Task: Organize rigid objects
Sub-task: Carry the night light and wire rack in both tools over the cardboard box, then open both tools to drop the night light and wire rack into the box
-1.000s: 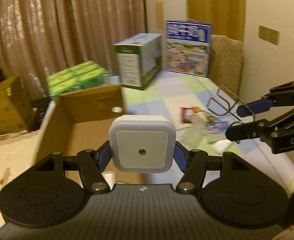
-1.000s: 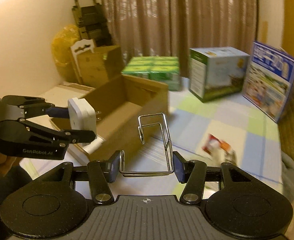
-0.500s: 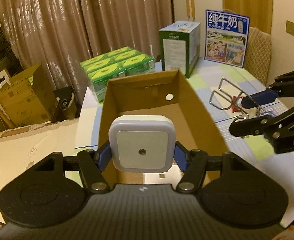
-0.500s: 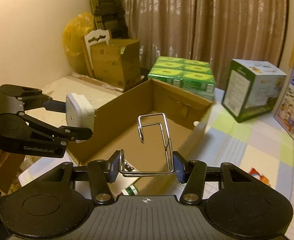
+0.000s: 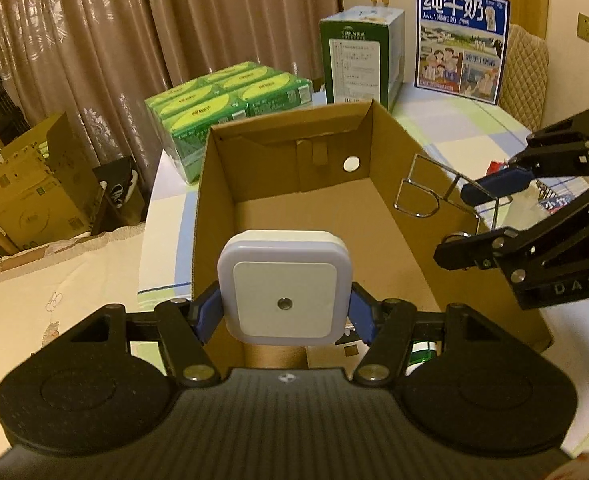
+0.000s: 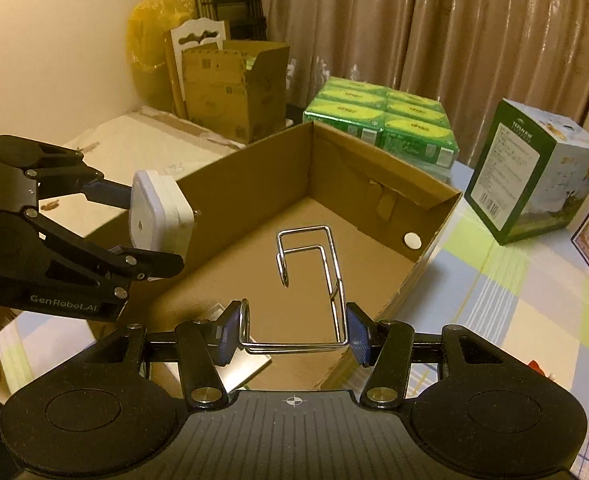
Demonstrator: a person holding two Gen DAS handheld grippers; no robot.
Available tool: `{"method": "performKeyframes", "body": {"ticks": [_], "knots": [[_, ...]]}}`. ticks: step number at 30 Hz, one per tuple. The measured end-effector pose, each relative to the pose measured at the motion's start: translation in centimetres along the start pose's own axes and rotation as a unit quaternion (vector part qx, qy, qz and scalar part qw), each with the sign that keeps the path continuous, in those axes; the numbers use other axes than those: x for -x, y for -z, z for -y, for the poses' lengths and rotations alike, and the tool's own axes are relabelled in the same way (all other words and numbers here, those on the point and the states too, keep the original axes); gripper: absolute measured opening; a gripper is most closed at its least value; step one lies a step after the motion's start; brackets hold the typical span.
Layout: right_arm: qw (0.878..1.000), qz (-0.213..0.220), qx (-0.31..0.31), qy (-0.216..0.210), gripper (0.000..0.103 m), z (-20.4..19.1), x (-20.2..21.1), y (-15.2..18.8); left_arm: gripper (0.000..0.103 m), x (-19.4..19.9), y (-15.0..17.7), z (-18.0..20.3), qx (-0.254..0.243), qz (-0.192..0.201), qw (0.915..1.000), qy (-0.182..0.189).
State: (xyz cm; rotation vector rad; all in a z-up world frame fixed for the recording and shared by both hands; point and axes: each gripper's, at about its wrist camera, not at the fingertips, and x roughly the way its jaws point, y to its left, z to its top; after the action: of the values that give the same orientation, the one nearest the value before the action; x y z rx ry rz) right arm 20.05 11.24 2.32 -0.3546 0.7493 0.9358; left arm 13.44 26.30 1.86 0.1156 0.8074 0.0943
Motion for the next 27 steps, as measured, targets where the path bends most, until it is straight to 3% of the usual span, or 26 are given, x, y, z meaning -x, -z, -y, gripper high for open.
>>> {"method": "performKeyframes", "body": {"ticks": [16, 20, 27], "knots": [[1.0, -0.012, -0.001, -0.004, 0.051, 0.5, -1.9, 0.2, 0.061, -2.8, 1.0, -0.2, 0.002, -0.031, 0.9995, 0.005], [1.0, -0.012, -0.004, -0.005, 0.051, 0.5, -2.1, 0.1, 0.066, -2.3, 0.9, -0.5, 0.016, -0.02, 0.9997, -0.004], [1.0, -0.009, -0.009, -0.006, 0.051, 0.7, -1.7, 0.2, 0.066, -1.0, 0.4, -0.6, 0.02, -0.004, 0.9998, -0.009]]}}
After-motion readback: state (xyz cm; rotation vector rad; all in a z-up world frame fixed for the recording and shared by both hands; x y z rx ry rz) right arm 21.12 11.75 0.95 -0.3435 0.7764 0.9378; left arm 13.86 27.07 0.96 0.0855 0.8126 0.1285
